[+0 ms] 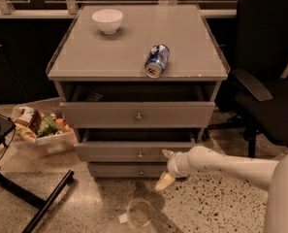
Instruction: Close middle drawer
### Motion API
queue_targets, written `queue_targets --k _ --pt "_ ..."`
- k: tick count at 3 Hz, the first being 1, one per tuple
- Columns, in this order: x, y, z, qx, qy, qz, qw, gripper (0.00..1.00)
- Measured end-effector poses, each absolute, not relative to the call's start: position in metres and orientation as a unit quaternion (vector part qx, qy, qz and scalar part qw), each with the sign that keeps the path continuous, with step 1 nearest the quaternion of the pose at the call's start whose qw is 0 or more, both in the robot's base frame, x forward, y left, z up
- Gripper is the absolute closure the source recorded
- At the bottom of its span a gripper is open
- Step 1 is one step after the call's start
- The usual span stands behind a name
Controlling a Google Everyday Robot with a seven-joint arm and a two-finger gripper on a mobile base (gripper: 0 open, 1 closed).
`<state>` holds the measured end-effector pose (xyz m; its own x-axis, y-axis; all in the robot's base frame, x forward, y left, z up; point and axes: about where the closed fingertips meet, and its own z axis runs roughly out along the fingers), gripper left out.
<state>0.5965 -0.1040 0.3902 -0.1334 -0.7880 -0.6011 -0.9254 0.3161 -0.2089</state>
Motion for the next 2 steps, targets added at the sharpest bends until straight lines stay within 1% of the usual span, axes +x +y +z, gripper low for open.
queue_targets --k 1,2 --pt "0.6216 -0.1027 0.3884 -0.566 0.742 0.101 0.344 0.0" --pt "0.6267 -0.1055 0.3809 -0.555 0.743 0.1 0.361 0.0"
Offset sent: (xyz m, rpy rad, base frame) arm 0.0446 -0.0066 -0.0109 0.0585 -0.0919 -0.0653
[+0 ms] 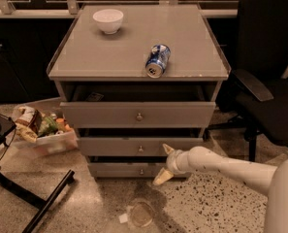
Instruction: Close middle drawer
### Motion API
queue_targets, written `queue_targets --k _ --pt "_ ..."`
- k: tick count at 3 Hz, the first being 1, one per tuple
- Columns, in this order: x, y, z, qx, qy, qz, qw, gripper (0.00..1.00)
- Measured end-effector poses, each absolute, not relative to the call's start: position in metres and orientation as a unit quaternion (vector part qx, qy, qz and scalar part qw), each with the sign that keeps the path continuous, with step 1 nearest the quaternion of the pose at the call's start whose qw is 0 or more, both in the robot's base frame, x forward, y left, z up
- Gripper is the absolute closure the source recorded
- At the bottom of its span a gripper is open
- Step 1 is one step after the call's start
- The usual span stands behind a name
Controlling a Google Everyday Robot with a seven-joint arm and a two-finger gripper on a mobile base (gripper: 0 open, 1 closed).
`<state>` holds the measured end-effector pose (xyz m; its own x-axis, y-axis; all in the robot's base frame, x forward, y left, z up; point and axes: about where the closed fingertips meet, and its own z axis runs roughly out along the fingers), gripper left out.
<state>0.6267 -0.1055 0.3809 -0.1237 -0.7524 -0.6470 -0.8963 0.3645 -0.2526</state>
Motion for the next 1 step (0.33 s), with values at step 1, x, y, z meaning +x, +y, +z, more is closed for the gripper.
queue_targets --k 1 --pt "0.6171 -0.1117 0.3758 -0.547 0.745 0.103 0.368 0.0"
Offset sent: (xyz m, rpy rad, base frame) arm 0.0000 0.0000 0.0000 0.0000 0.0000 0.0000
